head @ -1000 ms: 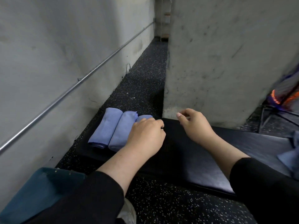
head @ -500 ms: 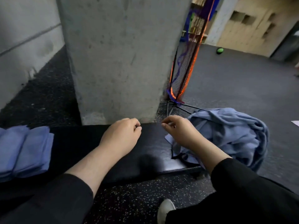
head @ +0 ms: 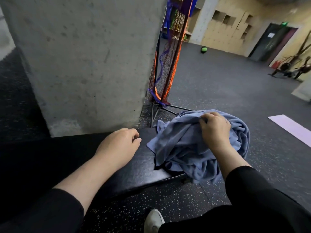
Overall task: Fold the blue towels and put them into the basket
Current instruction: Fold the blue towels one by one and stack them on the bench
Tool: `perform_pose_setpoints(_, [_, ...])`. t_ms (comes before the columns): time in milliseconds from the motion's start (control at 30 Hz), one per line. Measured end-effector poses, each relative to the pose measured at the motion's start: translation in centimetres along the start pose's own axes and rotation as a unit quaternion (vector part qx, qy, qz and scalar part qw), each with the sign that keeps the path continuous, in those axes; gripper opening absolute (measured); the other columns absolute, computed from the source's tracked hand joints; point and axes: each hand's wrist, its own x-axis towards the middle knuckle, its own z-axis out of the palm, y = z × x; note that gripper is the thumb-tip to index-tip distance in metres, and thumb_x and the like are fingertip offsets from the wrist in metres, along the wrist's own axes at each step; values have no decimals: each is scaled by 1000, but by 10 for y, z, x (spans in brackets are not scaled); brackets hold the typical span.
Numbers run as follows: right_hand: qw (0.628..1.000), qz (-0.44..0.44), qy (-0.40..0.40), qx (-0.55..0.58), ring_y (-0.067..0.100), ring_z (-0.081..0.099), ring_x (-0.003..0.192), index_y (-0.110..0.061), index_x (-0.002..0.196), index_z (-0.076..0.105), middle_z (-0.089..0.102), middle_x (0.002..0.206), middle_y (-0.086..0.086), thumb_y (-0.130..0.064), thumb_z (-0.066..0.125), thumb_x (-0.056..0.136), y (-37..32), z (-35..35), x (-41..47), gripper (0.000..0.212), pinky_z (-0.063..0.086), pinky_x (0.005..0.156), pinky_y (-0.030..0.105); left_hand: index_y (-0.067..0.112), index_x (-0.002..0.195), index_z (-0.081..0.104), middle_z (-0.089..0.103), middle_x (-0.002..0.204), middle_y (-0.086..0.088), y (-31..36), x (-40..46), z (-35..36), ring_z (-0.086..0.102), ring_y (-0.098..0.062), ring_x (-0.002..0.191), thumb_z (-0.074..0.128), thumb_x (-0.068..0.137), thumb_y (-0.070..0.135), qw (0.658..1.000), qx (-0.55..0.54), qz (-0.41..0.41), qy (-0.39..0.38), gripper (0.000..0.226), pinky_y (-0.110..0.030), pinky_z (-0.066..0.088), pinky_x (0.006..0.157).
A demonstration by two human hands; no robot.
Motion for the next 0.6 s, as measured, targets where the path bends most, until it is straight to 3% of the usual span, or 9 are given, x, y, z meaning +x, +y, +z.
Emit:
perform_pose_setpoints(67, [998,-14,16,52,36,61,93,-11,90,74,69,101,11,-24,53,94,0,-3,1,24,46,83,42,28,110,67,61,98,10,2,2,3,59,-18,94,52,99,40,1000,-6,1,1,21,-38,51,84])
perform_pose_setpoints(200, [972,-11,54,227,13,60,93,-18,110,69,69,104,-1,-23,54,101,-23,-24,-4,18,41,82,25,29,122,64,63,109,11,7,5,6,60,-14,100,53,100,39,998,-65,15,9,27,-36,50,89])
perform_pose_setpoints(333, [933,-15,52,356,4,63,81,-29,103,67,69,90,-14,-22,55,102,-66,-35,-15,14,48,72,20,34,140,54,60,125,14,14,2,1,58,-6,109,54,100,41,985,-163,34,36,40,-28,46,94])
perform_pose_setpoints(400, [922,-40,42,383,3,64,84,-30,101,67,69,91,-15,-21,56,102,-84,-33,-18,14,50,76,22,37,145,48,58,129,17,15,1,-3,56,-1,113,54,99,44,978,-198,38,50,47,-28,45,98])
perform_pose_setpoints(500, [914,-62,7,400,8,66,90,-27,103,69,71,93,-12,-22,57,101,-103,-23,-18,13,54,83,36,42,148,42,56,131,20,13,-2,-6,55,2,116,53,99,46,974,-217,38,48,50,-34,45,104])
perform_pose_setpoints(600, [922,-78,-26,378,7,64,93,-24,103,70,69,98,-8,-21,59,99,-112,-10,-17,13,52,89,35,44,148,39,55,132,23,7,-6,-7,53,3,118,52,99,48,977,-209,38,37,51,-36,46,104])
